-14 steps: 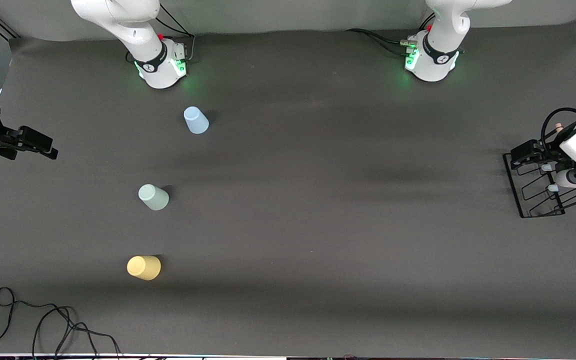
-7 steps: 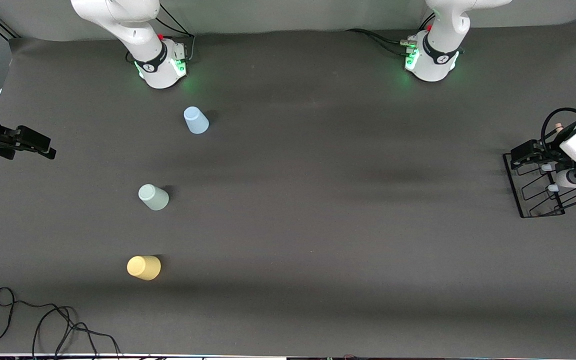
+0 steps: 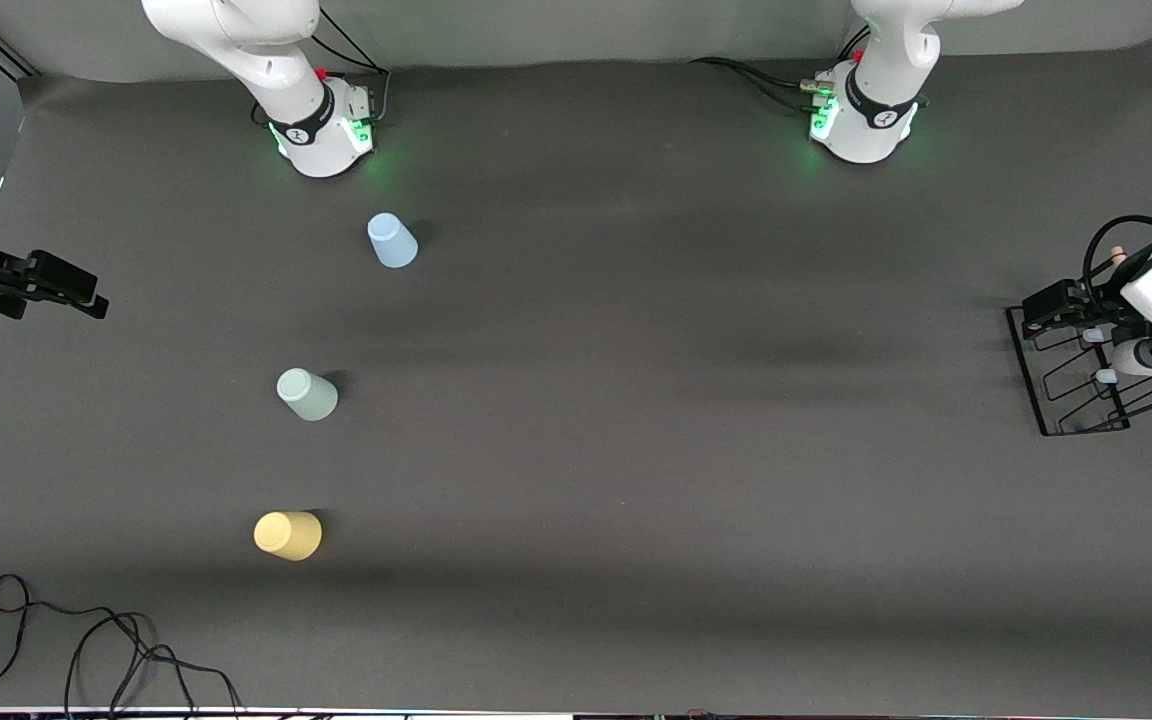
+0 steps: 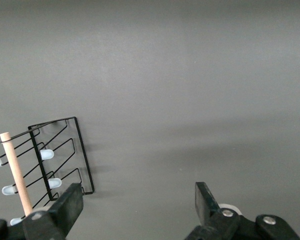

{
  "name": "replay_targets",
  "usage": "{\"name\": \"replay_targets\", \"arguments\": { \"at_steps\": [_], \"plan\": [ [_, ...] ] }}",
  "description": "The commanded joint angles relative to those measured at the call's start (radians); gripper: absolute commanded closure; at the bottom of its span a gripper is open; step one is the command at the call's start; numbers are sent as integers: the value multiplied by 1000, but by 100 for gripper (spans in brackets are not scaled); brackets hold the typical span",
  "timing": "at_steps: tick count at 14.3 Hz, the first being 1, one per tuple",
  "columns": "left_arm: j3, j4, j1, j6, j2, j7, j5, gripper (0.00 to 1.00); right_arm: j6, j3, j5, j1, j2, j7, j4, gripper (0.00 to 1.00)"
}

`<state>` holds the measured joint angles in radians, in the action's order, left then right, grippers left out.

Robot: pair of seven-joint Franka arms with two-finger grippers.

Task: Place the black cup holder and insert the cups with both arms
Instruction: 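Lift the black cup rack with the left gripper off the table edge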

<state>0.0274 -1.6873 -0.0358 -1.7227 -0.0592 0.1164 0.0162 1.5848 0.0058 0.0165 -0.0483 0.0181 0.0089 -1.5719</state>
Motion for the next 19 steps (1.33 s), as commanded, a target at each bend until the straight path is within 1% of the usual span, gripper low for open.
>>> {"name": "replay_targets", "arguments": {
  "at_steps": [1, 6, 8, 11, 12, 14, 16, 19],
  "plan": [
    [-1, 37, 0, 29, -14, 0, 4, 0, -12, 8, -9, -8, 0, 9, 15, 0],
    [-4, 46, -15, 29, -27, 23, 5, 0, -12, 6, -9, -8, 0, 9, 15, 0],
    [-4, 46, -38, 31, -28, 34, 31, 0, -12, 8, -9, -8, 0, 9, 15, 0],
    [-6, 41, -122, 28, -41, 136, 51, 1, -11, 8, -9, -8, 2, 9, 16, 0],
    [-4, 35, -157, 22, -44, 187, 77, 1, -11, 8, -9, -8, 2, 9, 16, 0],
    [-4, 26, -244, -6, -68, 320, 80, 1, -11, 8, -9, -8, 3, 9, 16, 0],
    [-4, -15, -300, -73, -77, 393, 79, 1, -11, 6, -9, -8, 3, 9, 16, 0],
    [-4, -138, -384, -206, -76, 468, 74, 1, -11, 8, -9, -8, 3, 9, 16, 0]
  ]
}}
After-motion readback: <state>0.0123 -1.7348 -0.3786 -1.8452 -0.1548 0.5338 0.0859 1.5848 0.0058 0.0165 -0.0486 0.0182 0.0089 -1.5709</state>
